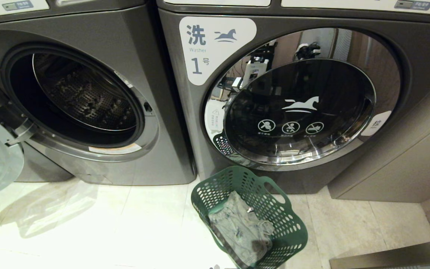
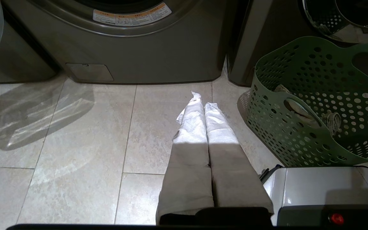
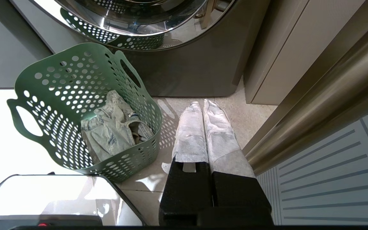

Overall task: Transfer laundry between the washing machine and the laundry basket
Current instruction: Pick a cloth and place it into the basket

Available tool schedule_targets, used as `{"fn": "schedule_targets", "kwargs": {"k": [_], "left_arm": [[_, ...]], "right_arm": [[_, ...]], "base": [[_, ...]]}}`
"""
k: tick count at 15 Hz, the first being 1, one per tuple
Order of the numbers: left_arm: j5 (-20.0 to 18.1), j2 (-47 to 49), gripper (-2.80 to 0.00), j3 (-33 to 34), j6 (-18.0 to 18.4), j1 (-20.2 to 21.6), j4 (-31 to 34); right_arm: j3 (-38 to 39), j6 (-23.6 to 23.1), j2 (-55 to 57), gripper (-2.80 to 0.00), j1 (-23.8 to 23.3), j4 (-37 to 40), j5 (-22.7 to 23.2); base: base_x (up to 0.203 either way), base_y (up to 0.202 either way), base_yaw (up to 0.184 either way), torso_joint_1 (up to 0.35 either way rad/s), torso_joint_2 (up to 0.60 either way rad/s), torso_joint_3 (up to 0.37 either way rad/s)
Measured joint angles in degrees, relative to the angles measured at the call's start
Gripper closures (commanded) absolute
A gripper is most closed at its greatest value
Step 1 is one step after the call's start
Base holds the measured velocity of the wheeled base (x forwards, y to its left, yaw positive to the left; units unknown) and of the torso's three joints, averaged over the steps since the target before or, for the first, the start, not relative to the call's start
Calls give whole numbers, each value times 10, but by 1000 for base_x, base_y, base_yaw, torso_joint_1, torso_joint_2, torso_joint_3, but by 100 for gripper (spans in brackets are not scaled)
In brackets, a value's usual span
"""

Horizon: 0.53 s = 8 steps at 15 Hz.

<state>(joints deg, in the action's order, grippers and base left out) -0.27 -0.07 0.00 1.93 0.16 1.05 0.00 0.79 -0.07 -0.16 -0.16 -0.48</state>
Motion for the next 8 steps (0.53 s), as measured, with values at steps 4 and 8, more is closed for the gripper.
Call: {"fn": "schedule_targets", "kwargs": {"k": [4,8], "left_arm": [[0,0,0,0,0,0,0],[0,0,0,0,0,0,0]], "right_arm": [[0,0,0,0,1,0,0],[0,0,0,0,1,0,0]], "base": [[0,0,0,0,0,0],[0,0,0,0,0,0]]}}
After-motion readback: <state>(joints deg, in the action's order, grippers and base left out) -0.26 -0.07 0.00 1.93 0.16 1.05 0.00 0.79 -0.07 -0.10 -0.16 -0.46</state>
